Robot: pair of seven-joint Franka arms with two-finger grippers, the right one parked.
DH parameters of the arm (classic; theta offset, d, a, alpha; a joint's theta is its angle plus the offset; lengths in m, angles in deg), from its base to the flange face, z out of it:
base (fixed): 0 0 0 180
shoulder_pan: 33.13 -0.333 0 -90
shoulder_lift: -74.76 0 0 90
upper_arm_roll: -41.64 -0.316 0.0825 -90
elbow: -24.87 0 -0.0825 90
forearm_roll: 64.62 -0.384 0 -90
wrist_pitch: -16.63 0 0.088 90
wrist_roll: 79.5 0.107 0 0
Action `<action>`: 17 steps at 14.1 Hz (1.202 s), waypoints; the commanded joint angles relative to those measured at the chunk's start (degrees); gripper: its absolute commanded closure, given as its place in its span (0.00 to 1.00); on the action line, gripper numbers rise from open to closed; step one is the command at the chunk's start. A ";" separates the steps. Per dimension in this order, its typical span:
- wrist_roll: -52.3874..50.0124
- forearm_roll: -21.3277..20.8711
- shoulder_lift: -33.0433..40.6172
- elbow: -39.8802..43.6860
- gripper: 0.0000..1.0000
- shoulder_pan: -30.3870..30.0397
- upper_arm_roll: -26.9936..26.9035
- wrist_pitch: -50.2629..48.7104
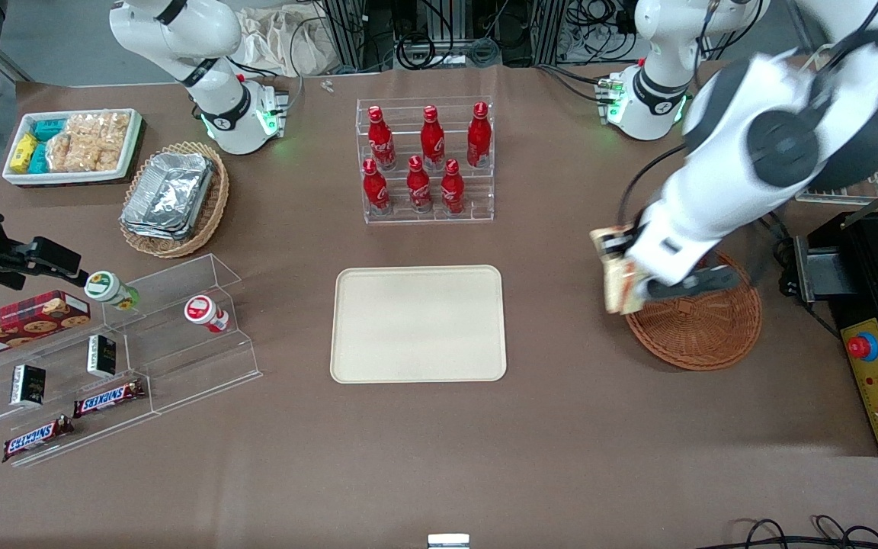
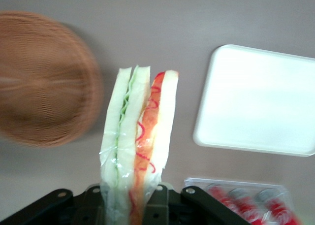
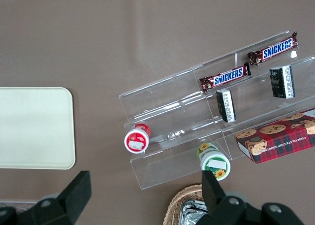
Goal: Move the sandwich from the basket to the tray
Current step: 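Lift the sandwich and carry it toward the cream tray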
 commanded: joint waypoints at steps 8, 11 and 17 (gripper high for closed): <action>-16.91 -21.31 -35.26 16.95 0.90 18.61 -1.35 18.89; -17.26 -24.05 -37.64 16.86 0.90 20.46 -1.44 19.17; -17.78 -23.79 -38.61 16.24 0.69 22.66 -1.44 19.17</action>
